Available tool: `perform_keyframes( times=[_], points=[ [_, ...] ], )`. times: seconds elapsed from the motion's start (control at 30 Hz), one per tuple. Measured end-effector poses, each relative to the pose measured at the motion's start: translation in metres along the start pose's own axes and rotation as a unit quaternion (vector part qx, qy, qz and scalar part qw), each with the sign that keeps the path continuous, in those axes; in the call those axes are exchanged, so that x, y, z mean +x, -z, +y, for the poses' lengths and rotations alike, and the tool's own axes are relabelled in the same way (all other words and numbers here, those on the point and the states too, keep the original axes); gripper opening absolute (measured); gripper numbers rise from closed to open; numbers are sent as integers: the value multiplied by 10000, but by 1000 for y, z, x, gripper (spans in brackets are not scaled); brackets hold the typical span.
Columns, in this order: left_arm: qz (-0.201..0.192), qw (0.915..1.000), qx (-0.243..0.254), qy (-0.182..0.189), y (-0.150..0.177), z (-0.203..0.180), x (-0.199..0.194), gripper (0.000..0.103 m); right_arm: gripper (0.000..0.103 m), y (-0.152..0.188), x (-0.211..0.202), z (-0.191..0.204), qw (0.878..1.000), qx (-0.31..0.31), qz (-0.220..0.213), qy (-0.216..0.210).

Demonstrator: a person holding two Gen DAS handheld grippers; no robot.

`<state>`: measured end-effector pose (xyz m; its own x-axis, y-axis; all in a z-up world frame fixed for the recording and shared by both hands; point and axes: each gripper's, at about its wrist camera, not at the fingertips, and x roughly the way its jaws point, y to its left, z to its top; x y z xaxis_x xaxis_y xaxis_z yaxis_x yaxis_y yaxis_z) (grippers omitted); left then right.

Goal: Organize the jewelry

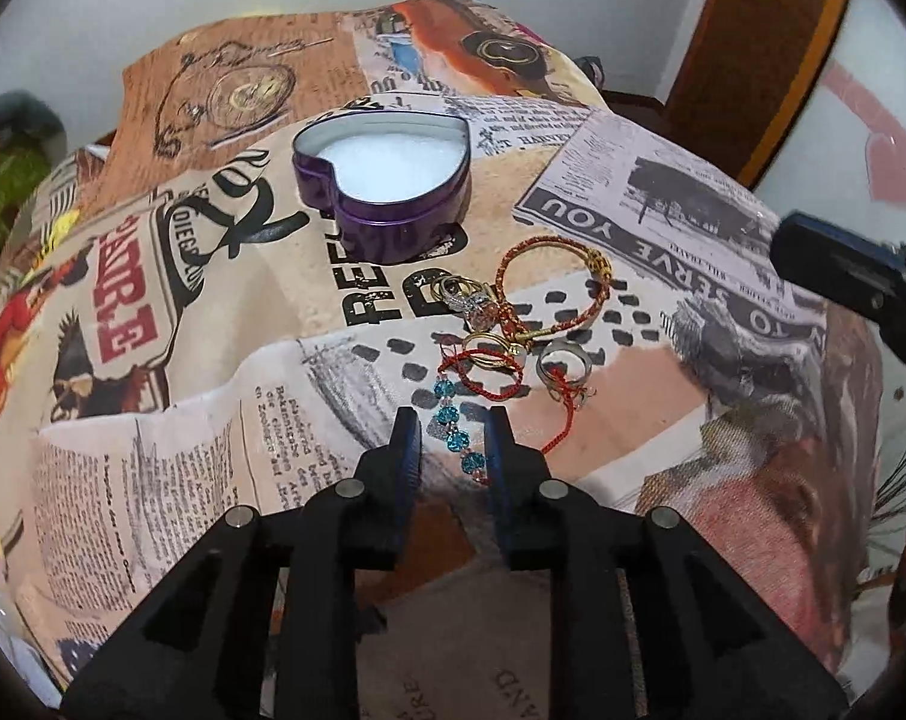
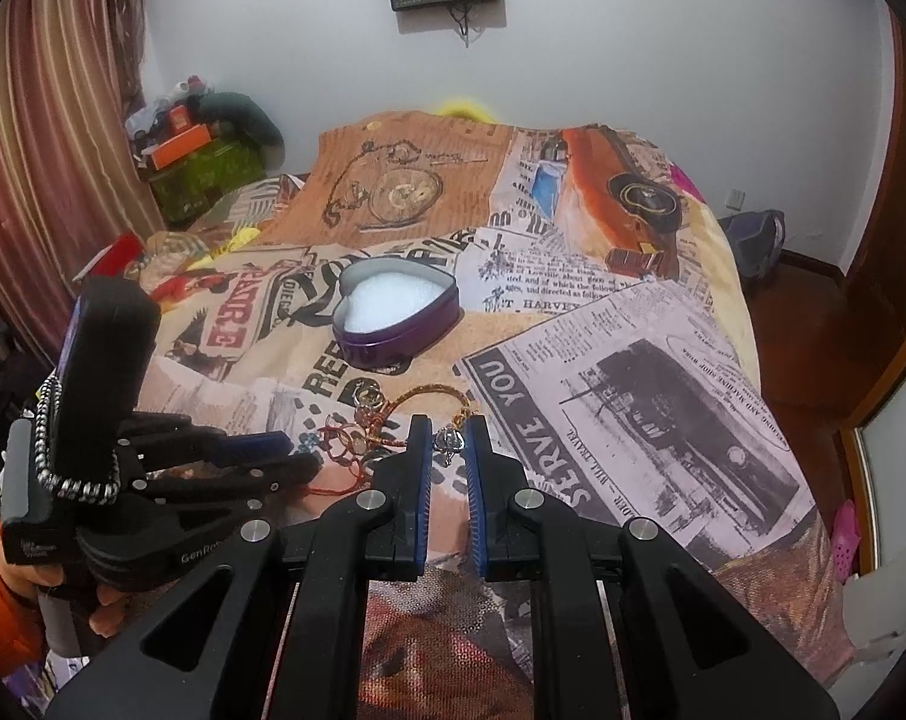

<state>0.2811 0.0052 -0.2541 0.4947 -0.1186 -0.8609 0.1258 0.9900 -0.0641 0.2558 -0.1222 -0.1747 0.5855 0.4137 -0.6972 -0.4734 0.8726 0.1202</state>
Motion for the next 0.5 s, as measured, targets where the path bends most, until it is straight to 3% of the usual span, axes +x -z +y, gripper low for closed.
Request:
perform_keyframes(
  times=[0.07,0.5],
  points=[
    [-63,9999,129,-69,1,-1,1,6,10,0,2,0,10000,6,19,-18],
    [-519,9985,86,-159,-12,14,-27,6,10,-16,12,3,9999,-98,11,-68]
  ],
)
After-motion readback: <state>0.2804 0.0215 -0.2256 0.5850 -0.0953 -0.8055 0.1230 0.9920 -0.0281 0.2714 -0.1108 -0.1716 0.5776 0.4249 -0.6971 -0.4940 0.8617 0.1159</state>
